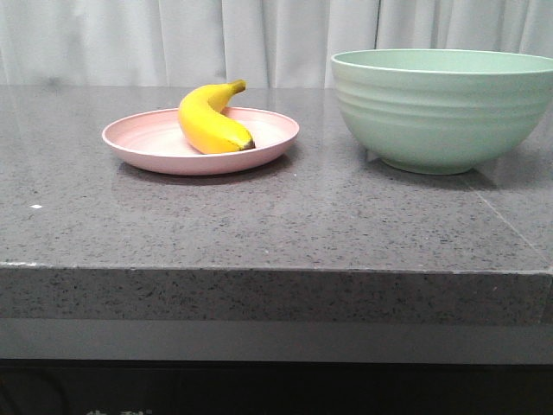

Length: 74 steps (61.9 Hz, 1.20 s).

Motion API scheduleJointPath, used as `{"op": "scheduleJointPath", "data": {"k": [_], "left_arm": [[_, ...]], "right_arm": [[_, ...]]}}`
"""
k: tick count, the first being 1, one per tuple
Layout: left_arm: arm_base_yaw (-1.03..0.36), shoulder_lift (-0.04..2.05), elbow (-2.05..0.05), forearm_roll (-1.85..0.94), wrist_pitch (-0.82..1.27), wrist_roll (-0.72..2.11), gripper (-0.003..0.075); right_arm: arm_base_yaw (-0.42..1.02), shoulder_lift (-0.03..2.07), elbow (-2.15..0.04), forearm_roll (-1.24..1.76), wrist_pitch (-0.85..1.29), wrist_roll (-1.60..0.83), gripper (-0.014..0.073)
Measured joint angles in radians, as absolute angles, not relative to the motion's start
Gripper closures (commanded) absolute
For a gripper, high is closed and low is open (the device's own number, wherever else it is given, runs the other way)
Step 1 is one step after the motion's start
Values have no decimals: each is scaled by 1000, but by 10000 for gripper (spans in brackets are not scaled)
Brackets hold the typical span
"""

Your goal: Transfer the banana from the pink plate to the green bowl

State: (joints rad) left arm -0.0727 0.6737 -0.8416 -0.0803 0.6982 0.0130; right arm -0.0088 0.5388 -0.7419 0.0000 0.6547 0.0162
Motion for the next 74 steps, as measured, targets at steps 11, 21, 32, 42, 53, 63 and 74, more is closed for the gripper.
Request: {"op": "scheduleJointPath", "data": {"k": [11, 21, 32, 42, 53, 63, 74], "left_arm": [[-73, 758, -842, -80, 698, 13, 738], [-73, 829, -842, -80, 699, 13, 738], [-73, 861, -842, -80, 703, 13, 719], [-73, 863, -842, -80, 701, 13, 469], [-73, 863, -842, -111, 673, 13, 113], [-95, 863, -842, -236, 651, 84, 141], [-208, 868, -845, -338, 588, 160, 175]], "right_arm": [[-9, 591, -726, 0, 670, 16, 662], [-9, 620, -726, 0, 672, 16, 599], [-9, 636, -726, 0, 689, 16, 279], [-9, 637, -726, 0, 689, 16, 24], [-9, 637, -726, 0, 689, 16, 13], [-9, 637, -726, 0, 689, 16, 13], [-9, 637, -726, 7, 689, 16, 13]]}}
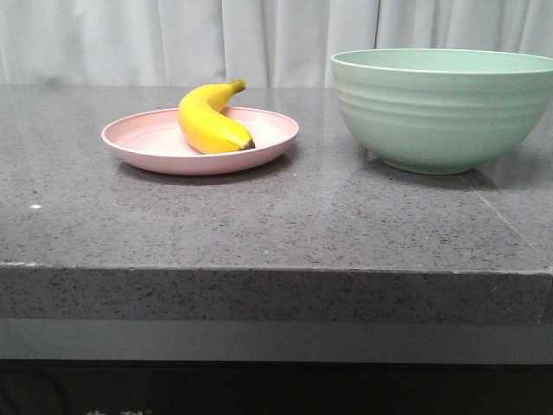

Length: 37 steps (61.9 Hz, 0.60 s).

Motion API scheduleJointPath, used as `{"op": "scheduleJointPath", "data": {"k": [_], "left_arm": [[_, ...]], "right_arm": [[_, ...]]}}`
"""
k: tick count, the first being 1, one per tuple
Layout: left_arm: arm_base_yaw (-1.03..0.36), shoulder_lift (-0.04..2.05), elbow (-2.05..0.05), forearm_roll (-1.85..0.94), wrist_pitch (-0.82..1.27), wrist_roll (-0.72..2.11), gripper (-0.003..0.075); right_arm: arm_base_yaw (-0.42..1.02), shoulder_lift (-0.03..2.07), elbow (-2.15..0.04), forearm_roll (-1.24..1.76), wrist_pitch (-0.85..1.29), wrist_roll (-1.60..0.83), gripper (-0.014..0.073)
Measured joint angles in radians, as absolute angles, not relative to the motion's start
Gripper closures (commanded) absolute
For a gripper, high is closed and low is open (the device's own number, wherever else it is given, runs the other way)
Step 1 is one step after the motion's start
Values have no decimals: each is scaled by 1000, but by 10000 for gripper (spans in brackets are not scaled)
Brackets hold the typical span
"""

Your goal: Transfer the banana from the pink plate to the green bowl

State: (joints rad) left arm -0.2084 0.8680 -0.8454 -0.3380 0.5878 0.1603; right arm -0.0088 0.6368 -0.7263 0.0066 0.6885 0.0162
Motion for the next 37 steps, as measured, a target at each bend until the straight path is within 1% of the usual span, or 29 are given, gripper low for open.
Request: {"op": "scheduleJointPath", "data": {"k": [12, 21, 29, 37], "left_arm": [[-342, 953, -912, -345, 578, 172, 175], [-429, 1076, -1010, -333, 603, 164, 175], [-494, 1221, -1129, -248, 666, 65, 175], [-555, 1349, -1259, -103, 739, -72, 175]], "right_arm": [[-9, 637, -726, 15, 689, 16, 13], [-9, 637, -726, 17, 689, 16, 13], [-9, 637, -726, 17, 689, 16, 13], [-9, 637, -726, 17, 689, 16, 13]]}}
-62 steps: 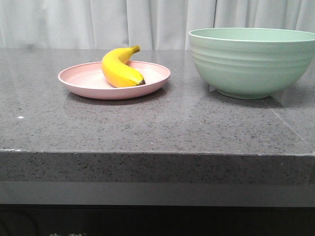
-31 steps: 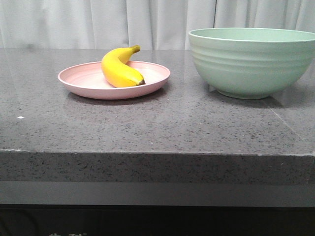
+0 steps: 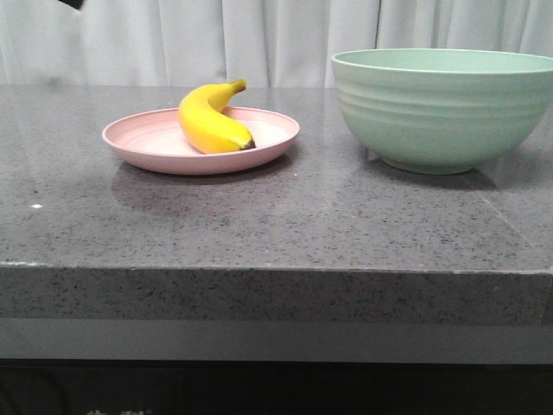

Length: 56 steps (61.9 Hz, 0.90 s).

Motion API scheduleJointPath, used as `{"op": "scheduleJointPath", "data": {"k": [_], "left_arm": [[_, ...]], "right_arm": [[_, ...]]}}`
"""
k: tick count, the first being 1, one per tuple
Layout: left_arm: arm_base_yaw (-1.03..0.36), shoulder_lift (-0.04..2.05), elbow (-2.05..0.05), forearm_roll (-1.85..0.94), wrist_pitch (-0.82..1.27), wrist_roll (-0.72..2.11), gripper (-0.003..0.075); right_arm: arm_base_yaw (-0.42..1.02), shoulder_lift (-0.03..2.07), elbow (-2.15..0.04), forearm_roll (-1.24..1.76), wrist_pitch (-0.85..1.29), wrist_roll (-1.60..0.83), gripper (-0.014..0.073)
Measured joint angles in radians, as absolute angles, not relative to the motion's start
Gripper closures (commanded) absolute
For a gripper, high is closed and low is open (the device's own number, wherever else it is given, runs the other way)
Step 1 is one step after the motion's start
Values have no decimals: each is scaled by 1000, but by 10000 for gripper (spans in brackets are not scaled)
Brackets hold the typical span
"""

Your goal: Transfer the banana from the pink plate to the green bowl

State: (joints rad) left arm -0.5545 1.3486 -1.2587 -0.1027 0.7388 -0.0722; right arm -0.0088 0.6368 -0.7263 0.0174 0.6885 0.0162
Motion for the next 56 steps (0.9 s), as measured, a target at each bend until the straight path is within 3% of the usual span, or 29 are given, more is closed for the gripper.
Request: {"op": "scheduleJointPath", "data": {"k": [19, 56], "left_arm": [[-639, 1635, -1555, 168, 960, -445, 175], [-625, 1923, -1817, 175, 1082, -620, 175]], "right_arm": [[-9, 637, -726, 26, 689, 16, 13], [-9, 637, -726, 41, 689, 16, 13]]}}
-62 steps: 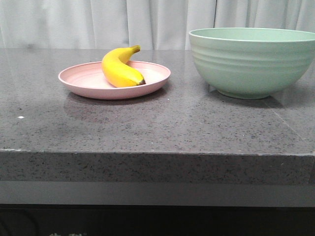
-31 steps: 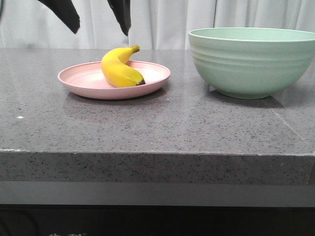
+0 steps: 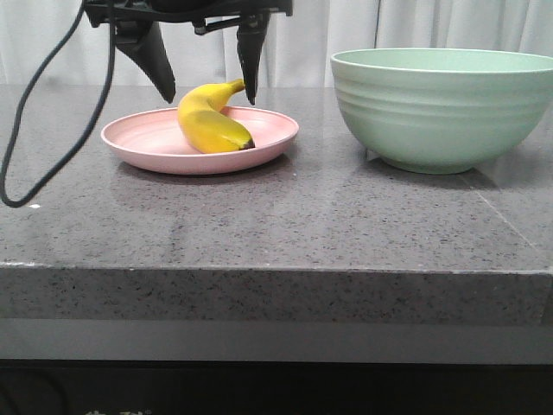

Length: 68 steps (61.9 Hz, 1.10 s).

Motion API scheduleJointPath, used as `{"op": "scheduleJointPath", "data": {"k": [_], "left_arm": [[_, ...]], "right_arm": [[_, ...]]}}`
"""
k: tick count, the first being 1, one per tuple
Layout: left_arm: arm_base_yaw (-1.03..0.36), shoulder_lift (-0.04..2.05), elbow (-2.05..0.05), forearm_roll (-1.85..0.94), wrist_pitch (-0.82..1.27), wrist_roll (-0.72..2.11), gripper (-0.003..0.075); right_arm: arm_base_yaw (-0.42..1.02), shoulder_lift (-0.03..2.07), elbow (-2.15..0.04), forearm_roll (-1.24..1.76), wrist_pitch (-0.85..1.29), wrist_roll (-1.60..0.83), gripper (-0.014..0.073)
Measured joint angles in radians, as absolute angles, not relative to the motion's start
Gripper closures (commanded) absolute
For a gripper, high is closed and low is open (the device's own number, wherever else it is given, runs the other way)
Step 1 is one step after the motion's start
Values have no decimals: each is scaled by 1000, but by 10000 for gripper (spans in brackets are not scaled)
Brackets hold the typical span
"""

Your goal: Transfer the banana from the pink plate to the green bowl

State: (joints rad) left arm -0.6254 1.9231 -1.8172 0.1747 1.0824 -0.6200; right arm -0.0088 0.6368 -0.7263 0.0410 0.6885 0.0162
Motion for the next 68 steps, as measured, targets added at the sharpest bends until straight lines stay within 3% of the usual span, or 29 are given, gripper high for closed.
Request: {"op": "scheduleJointPath", "data": {"k": [61, 68], "left_arm": [[-569, 2027, -1820, 108, 1030, -641, 176], [-569, 2027, -1820, 103, 1030, -640, 237]], "right_arm": [[-9, 637, -726, 43, 689, 16, 13], [-9, 637, -726, 43, 689, 16, 13]]}}
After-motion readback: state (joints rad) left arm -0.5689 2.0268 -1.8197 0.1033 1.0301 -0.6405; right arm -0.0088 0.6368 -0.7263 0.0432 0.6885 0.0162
